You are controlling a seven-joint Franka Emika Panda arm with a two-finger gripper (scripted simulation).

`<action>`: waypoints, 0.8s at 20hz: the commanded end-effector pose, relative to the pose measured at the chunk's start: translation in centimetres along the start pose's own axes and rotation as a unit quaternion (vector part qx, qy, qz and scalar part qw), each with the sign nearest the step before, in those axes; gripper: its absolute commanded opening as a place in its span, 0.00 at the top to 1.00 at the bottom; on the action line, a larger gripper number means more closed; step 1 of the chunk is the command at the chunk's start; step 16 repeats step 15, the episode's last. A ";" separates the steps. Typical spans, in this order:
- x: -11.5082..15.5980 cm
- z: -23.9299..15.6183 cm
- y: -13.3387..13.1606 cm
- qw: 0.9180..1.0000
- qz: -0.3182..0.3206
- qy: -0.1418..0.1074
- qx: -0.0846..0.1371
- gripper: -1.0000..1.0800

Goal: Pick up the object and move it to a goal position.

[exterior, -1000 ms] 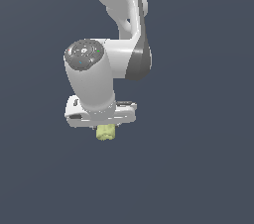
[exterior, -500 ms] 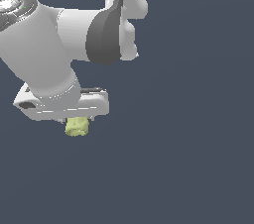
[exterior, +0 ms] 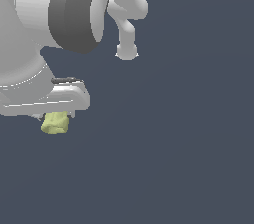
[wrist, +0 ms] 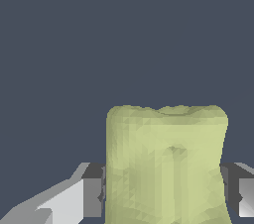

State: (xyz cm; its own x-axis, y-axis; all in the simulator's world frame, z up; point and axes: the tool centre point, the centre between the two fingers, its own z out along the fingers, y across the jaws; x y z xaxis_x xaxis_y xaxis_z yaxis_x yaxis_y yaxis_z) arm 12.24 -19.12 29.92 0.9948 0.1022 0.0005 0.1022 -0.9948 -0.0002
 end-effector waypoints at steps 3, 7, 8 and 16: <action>0.1 -0.9 1.0 1.000 0.000 0.000 0.000 1.00; 0.2 -1.3 1.5 1.000 0.000 0.000 0.000 1.00; 0.3 -1.4 1.5 1.000 0.000 0.000 0.000 1.00; 0.3 -1.6 1.8 1.000 0.000 0.000 0.000 1.00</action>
